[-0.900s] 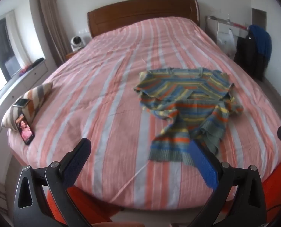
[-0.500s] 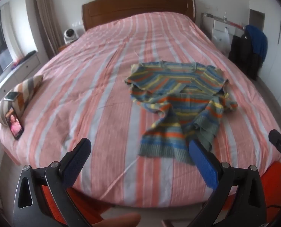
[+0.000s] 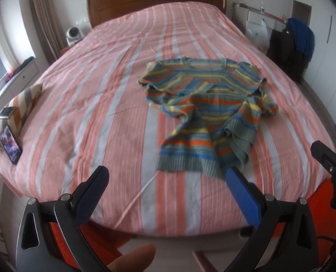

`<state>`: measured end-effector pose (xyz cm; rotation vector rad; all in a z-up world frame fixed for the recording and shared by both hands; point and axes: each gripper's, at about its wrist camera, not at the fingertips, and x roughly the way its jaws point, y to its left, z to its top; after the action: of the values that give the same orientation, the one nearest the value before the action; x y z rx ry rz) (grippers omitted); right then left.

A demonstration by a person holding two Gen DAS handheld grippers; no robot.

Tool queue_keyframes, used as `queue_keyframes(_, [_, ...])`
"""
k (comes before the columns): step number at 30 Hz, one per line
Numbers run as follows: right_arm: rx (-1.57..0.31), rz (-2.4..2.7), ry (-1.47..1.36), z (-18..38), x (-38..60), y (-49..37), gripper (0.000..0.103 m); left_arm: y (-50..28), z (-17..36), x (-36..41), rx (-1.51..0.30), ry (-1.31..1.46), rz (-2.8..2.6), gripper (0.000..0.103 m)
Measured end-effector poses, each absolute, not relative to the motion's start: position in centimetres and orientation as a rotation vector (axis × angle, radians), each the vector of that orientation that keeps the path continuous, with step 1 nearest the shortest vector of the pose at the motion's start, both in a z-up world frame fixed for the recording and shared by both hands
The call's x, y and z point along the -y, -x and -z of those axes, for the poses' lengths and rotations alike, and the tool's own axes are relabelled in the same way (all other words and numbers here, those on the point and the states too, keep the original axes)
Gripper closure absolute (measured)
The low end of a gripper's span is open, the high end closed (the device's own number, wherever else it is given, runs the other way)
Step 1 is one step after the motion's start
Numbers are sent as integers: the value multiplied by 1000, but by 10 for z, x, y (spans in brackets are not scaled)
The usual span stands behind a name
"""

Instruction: Fold small clothes

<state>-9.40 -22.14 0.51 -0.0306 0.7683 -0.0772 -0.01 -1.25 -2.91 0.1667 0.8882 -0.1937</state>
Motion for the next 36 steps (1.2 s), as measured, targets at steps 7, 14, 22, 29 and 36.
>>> queue_keyframes(7, [-767,75,31,-6,220,94,0,-4,32,6,-901,-154,173,0])
queue_keyframes(14, [-770,66,31,-5,219,95,0,-3,35,6,-901,-148,187,0])
queue_keyframes(22, [-773,64,31,-5,218,95,0,-3,35,7,-906,-141,195,0])
queue_keyframes(29, [-774,62,29,-4,217,95,0,-3,36,7,-909,-136,202,0])
queue_keyframes(36, [-770,57,30,-4,215,96,0,-2,32,3,-901,-107,213,0])
